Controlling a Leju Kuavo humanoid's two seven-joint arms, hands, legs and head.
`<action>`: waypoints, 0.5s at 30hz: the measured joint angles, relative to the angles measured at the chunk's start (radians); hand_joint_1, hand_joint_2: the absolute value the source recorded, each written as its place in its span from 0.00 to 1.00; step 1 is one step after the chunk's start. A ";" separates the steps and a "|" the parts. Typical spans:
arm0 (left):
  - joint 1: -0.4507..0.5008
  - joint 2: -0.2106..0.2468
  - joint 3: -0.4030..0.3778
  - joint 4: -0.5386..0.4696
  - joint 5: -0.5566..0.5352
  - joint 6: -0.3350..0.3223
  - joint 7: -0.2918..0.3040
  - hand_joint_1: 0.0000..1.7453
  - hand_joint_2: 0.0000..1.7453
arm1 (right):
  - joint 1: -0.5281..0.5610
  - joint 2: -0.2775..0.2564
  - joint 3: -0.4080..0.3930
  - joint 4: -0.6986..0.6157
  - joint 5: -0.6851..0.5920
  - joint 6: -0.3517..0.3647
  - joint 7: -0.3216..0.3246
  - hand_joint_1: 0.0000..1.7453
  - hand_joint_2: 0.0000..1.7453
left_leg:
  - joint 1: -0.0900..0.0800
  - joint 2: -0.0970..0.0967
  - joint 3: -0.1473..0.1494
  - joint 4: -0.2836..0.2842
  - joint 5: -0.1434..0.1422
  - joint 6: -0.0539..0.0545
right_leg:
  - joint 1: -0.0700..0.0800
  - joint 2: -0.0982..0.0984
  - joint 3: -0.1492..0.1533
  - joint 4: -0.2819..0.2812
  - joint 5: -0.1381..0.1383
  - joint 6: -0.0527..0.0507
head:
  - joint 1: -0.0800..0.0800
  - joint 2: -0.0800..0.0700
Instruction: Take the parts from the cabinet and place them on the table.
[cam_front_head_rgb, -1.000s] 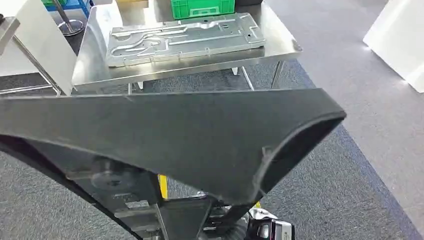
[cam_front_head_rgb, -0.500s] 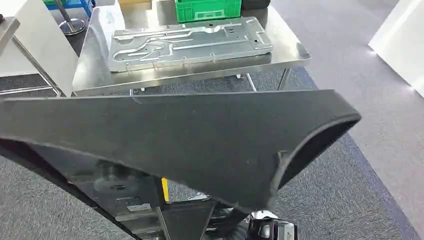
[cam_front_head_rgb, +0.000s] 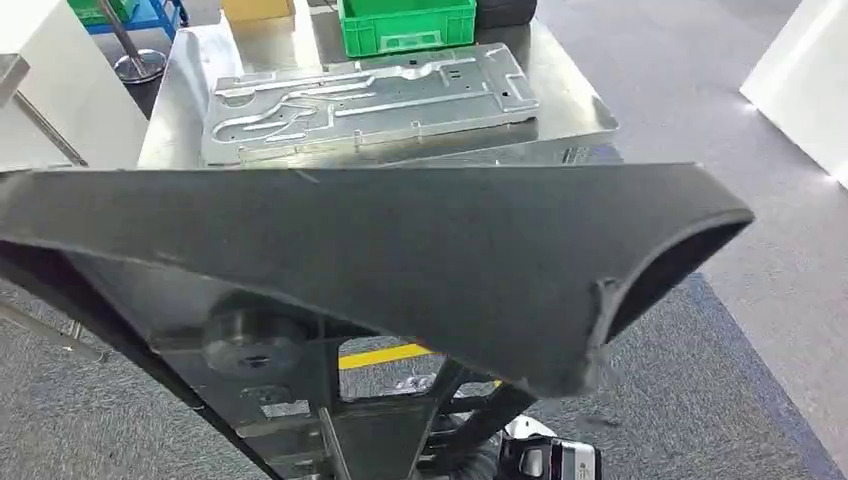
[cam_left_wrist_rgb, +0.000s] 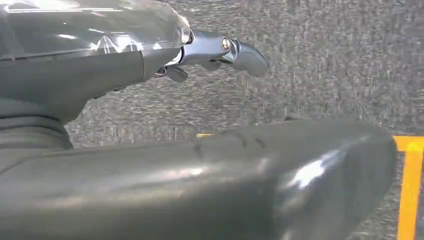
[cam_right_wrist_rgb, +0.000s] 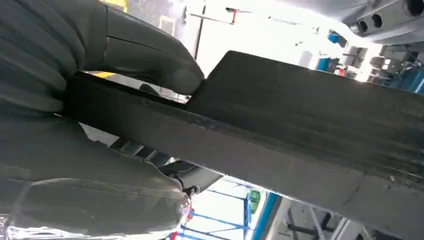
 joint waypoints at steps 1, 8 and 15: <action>0.005 0.002 0.000 0.000 0.000 0.000 0.000 0.00 0.00 | 0.001 0.001 0.000 -0.001 0.000 0.000 0.000 0.95 1.00 | -0.001 -0.001 -0.004 -0.012 0.024 0.010 | 0.001 0.000 0.009 0.009 0.003 0.006 | 0.002 0.000; 0.001 0.003 0.000 -0.001 -0.005 0.000 0.002 0.00 0.00 | 0.004 0.002 -0.013 -0.007 -0.001 0.015 0.000 0.95 1.00 | 0.011 -0.003 0.049 -0.032 0.013 0.029 | -0.004 -0.001 -0.153 0.286 -0.118 0.037 | 0.008 0.000; 0.002 0.002 0.000 -0.001 -0.005 0.000 0.001 0.00 0.00 | 0.006 0.001 -0.019 -0.008 -0.002 0.018 0.000 0.95 1.00 | 0.011 -0.005 0.095 -0.030 -0.035 -0.001 | 0.000 -0.008 -0.095 0.027 0.046 0.016 | 0.012 0.000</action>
